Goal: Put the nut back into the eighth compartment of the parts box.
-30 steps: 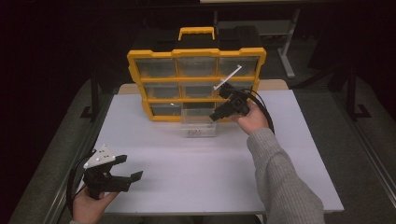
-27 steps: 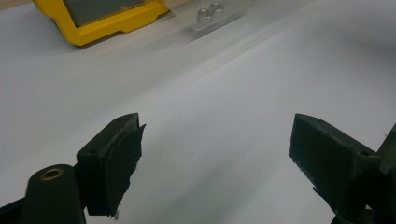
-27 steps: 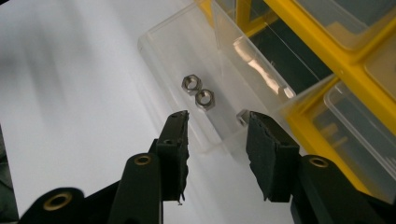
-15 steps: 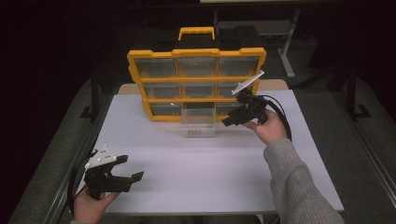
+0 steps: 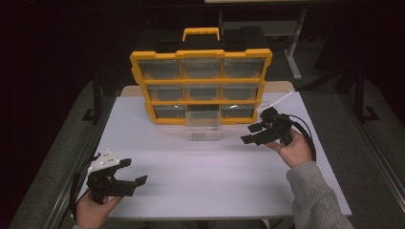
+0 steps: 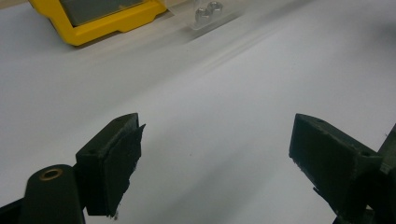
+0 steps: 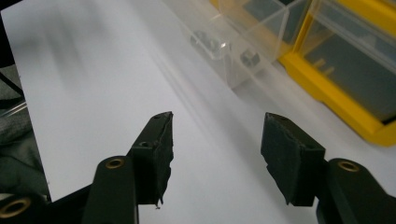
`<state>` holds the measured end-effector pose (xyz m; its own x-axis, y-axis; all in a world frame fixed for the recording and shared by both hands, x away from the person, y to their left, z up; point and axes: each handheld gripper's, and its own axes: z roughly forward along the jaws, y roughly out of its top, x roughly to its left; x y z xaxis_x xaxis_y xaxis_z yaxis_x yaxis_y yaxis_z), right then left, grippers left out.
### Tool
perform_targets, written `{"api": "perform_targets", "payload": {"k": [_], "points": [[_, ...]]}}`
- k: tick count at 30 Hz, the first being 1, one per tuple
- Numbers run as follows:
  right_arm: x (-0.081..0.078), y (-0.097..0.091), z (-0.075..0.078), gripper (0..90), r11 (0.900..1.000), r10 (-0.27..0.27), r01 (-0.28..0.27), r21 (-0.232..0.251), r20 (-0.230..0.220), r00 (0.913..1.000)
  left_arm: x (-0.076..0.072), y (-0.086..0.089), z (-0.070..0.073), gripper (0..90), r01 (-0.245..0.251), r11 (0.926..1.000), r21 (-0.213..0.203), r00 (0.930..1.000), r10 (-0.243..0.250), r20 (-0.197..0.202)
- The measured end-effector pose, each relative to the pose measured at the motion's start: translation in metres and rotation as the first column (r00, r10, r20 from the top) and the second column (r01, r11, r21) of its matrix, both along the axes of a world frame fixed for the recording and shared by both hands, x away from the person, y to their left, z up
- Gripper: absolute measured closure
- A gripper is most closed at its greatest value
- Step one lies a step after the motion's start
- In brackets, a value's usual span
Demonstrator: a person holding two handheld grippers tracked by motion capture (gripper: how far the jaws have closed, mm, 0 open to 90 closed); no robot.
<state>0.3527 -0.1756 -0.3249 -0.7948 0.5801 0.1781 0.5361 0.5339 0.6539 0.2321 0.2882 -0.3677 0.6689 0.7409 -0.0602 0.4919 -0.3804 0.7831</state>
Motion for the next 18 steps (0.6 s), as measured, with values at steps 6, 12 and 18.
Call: {"api": "perform_targets", "payload": {"k": [6,12,18], "points": [[-0.014,-0.014,-0.014,37.0,0.9996,-0.028,0.028,0.005,0.001,0.9996,0.0,0.0,0.0,16.2,0.003,1.0,0.006,1.0,-0.003,-0.003],[-0.024,-0.025,-0.026,31.4,0.9984,-0.055,0.055,0.014,-0.008,0.9985,0.0,-0.003,-0.003,16.0,0.012,0.9999,0.008,0.9999,-0.012,-0.005],[-0.036,-0.031,-0.037,27.4,0.9975,-0.069,0.069,0.017,-0.005,0.9976,0.0,-0.003,-0.004,15.9,0.012,0.9999,0.007,0.9999,-0.012,-0.008]]}}
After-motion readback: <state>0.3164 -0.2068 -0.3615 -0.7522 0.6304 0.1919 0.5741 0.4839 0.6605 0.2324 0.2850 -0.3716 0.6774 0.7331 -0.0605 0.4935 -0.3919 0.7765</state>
